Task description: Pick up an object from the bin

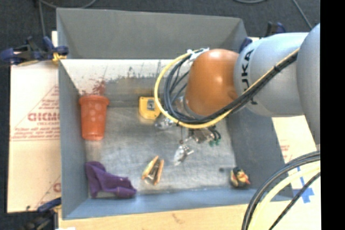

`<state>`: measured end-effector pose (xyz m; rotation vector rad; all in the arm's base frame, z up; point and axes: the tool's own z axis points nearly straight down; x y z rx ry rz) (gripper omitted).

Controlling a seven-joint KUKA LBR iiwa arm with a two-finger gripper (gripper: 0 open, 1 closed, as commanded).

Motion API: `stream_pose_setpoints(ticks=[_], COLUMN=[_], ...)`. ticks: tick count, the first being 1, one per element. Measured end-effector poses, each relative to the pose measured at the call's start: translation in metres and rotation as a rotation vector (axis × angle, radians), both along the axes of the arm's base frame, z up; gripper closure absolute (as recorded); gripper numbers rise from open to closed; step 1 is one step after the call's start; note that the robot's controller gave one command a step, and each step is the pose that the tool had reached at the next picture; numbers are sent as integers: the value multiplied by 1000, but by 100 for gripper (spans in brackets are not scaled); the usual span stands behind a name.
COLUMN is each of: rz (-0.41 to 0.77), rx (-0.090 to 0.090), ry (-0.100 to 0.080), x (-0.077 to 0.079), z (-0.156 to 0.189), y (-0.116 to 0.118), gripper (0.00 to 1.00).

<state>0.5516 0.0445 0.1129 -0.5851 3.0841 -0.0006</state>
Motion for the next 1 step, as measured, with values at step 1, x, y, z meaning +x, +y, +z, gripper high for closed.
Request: stream_pose_setpoints(ticks=[1], rz=[145], rx=[1], ry=[1], x=[-20], z=[-2], y=[2], gripper=[0])
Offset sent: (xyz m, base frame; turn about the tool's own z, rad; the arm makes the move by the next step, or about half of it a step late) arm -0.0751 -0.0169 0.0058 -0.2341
